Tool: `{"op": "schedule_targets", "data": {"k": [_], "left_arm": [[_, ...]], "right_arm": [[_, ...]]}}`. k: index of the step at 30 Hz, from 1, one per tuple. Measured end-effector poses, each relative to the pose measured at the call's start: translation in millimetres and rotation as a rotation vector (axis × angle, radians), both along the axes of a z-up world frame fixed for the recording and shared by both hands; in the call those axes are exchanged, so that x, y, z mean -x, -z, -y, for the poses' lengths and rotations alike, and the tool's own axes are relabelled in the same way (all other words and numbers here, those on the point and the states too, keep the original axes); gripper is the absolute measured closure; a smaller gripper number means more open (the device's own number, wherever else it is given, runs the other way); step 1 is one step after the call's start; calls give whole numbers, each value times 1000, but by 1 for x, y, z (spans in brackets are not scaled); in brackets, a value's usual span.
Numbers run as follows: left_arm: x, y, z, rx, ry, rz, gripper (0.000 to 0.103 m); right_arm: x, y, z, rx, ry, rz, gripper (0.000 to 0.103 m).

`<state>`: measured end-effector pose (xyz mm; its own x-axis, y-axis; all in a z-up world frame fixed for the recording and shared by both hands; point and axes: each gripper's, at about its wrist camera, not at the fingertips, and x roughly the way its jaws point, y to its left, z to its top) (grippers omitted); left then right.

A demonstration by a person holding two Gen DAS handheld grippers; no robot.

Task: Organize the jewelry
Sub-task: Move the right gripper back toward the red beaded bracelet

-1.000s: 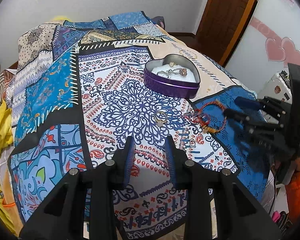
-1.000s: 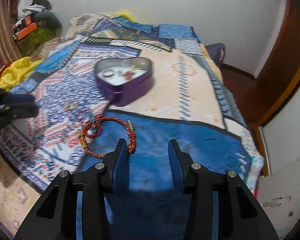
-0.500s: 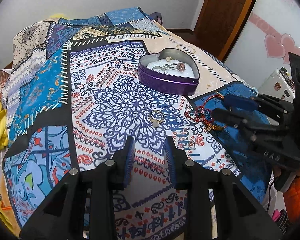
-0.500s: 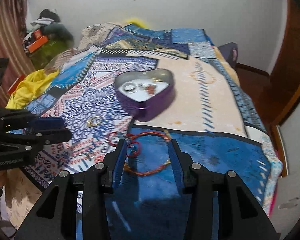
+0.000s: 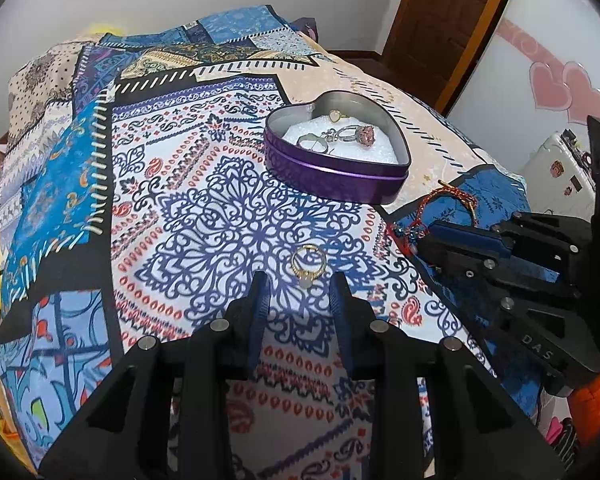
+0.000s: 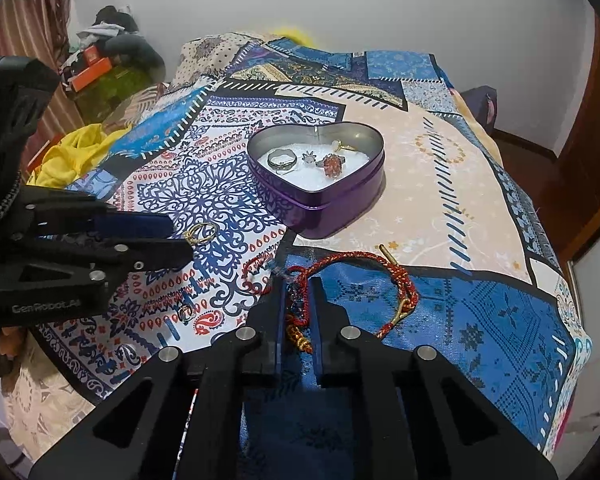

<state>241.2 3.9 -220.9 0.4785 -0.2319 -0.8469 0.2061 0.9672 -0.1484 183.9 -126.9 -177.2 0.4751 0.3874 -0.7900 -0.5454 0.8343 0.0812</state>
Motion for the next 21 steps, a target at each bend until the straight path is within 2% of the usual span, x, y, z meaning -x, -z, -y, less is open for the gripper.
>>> {"op": "schedule_targets", "data": {"k": [1,5,14,21], "left_arm": [[-1,0,1,-5,3,3,74],[-3,2,6,-20,15,12,98],[3,-4,4,-4,6,27,98],[14,-27,0,10,-11,82,98]], "right_arm": [[0,-1,1,-5,1,2,95],[0,-4,4,-26,4,-6,96],[2,-26,15,-58,28,39,96],[3,-49,22,-80,53,92,96]]}}
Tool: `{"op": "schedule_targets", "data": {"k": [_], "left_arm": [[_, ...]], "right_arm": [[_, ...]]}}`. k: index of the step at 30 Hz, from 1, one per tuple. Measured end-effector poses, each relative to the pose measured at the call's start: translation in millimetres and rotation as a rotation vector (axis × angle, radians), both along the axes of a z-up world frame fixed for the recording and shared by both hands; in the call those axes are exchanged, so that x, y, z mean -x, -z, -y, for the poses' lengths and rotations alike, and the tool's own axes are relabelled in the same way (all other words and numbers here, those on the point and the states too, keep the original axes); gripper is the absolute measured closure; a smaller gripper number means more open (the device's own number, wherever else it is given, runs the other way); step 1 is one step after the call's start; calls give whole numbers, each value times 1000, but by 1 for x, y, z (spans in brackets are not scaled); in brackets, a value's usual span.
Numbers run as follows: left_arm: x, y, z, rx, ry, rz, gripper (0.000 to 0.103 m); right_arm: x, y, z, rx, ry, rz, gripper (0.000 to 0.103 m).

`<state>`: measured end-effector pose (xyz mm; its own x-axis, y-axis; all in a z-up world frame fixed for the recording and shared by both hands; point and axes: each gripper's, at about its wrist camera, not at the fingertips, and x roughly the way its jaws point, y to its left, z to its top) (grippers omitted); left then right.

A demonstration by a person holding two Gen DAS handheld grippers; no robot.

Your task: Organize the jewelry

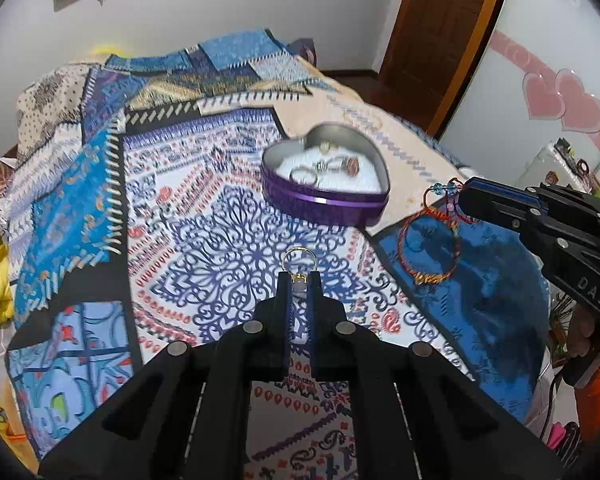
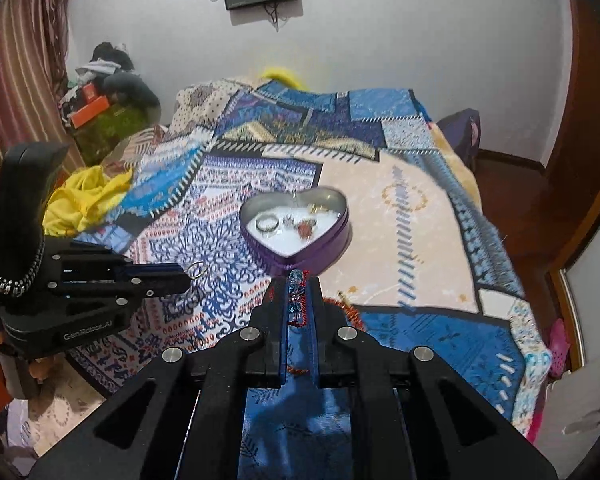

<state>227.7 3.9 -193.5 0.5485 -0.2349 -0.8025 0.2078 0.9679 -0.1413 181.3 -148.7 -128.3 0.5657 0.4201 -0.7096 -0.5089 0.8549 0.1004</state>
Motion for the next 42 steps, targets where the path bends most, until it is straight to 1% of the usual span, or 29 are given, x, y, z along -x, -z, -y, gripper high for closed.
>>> {"op": "schedule_targets", "data": {"k": [7,14,21,30,42], "left_arm": [[6,-28,-3,6,-8,67,98],[0,-52,-2,18,-13,128,98],[-12,-64,4,23,-6,163,98],[-39,-57,11,31,-3,147,98],[-69,-25,18,44,6,74,98]], "right_arm": [[-1,-21,3,-28,26,50,96],[-5,-38,4,-60,41,89,96],[-16,-47,-1,-92,49,112,96],[-38,-42,-9,-100,48,102,96],[-68,-12,-19,-65,33,13,96]]}}
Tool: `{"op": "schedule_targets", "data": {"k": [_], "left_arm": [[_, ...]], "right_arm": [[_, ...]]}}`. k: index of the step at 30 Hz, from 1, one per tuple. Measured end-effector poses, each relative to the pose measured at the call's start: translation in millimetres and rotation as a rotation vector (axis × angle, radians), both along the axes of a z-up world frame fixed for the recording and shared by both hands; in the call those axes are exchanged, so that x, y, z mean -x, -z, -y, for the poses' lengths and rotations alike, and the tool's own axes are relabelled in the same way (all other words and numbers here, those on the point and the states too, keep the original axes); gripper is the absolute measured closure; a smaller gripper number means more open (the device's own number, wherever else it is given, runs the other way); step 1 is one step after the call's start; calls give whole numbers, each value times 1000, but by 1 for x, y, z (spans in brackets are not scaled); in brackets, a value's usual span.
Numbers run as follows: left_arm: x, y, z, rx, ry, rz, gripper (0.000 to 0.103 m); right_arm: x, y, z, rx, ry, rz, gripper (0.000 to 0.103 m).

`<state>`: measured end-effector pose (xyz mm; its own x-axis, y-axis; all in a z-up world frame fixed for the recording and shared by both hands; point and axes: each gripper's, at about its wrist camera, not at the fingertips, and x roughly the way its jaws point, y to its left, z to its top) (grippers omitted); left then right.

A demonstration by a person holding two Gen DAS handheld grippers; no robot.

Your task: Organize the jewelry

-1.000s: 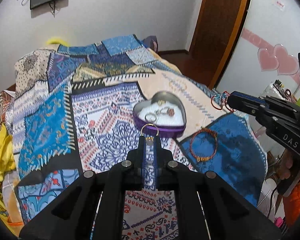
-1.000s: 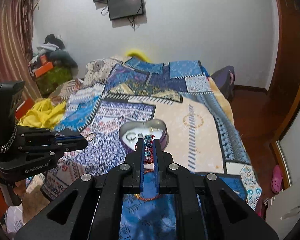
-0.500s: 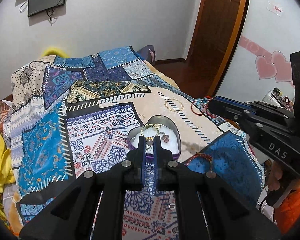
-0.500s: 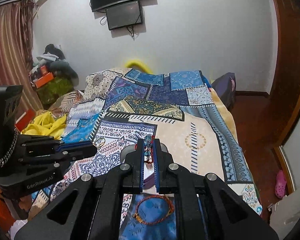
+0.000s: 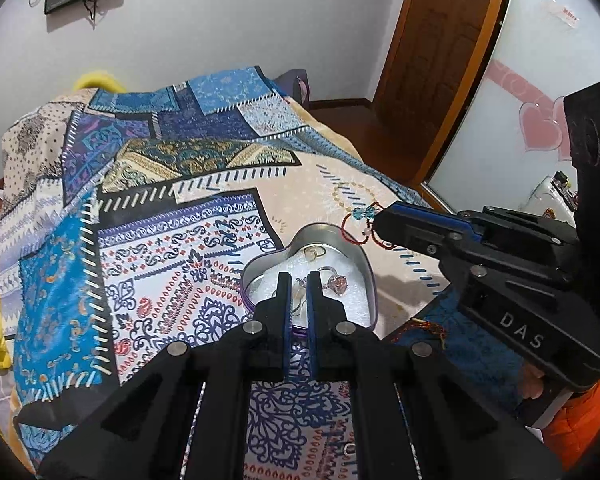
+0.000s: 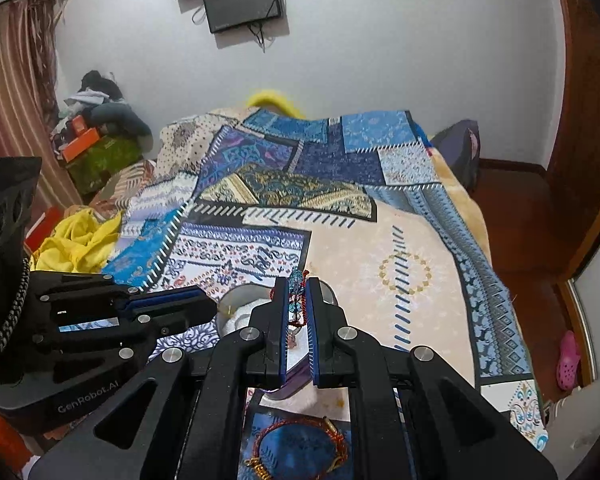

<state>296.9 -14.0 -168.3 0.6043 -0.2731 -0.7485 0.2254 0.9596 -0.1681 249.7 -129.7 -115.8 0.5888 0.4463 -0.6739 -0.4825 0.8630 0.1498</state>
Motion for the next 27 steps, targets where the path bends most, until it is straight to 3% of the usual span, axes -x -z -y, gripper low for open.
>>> {"op": "schedule_targets", "data": {"k": [14,27], "left_arm": [[-10,17,-1,4,0,-42,98],[5,-2,-11,-16,-25,-1,96]], "right_arm": [[-18,26,-8,50,-25,-74,96],[-15,28,-11,71,-32,-123,92]]}}
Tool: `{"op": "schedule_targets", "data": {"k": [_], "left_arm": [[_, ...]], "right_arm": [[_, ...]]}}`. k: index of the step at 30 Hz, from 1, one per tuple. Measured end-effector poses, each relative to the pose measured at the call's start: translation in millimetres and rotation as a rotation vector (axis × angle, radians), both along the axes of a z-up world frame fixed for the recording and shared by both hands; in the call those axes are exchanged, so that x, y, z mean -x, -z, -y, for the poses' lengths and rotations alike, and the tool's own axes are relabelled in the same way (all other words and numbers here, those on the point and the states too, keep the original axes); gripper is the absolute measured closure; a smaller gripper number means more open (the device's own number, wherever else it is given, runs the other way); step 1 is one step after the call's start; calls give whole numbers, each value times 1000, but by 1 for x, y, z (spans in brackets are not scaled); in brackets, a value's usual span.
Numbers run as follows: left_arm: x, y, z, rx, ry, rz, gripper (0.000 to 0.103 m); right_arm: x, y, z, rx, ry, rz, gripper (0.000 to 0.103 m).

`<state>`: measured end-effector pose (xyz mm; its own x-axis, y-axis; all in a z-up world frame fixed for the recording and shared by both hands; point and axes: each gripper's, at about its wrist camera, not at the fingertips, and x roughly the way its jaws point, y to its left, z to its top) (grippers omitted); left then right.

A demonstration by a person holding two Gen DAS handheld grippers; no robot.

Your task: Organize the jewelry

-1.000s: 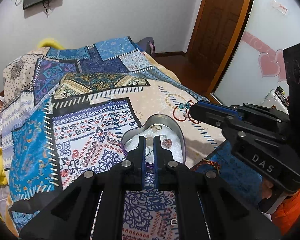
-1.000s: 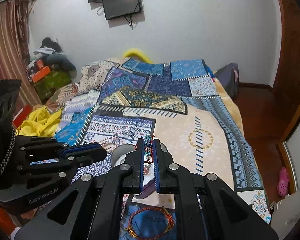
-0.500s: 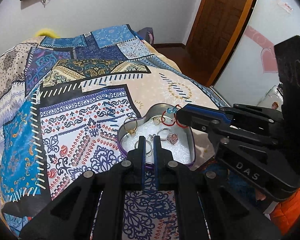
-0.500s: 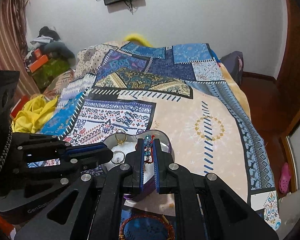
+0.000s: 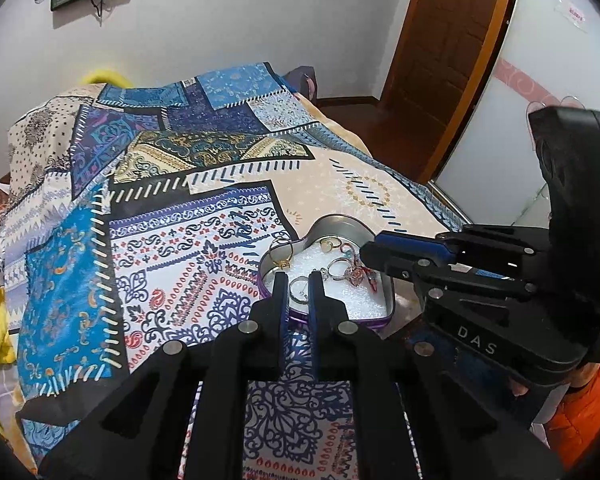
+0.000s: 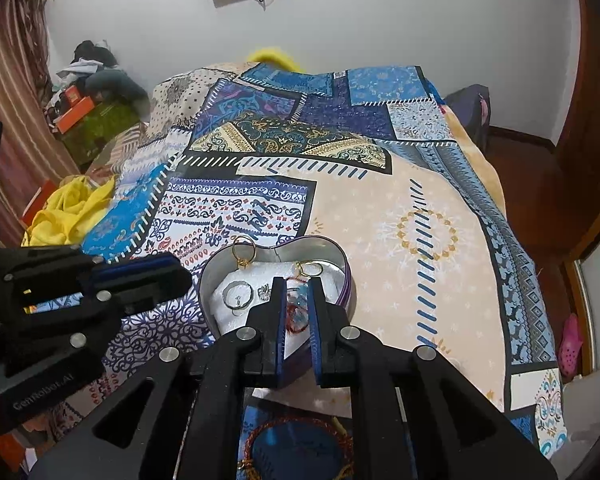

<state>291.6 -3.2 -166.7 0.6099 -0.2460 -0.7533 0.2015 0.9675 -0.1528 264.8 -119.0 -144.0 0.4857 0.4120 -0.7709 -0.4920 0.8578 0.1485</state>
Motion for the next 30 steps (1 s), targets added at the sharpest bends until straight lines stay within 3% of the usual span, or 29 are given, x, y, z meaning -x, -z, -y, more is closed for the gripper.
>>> {"op": "schedule_targets", "data": {"k": [5,10,16,20,30], "left_arm": [[10,-8,-5,-5,-15,8,95],[22,-14,-9,-13,-24,15,89],[41,-25,-12,-36,-28,37,82],[54,-29,-14,-43,-34,48,67],[79,-14,-22,-48,-43,-6,64]], "right_arm": [[8,-8,1,17,3,23,83],[20,-19,7,2,23,55,65],[35,-32,13,16,49,109,60],[47,-37,18,34,59,140,59],[60,-18,40,43,85,61,58]]}}
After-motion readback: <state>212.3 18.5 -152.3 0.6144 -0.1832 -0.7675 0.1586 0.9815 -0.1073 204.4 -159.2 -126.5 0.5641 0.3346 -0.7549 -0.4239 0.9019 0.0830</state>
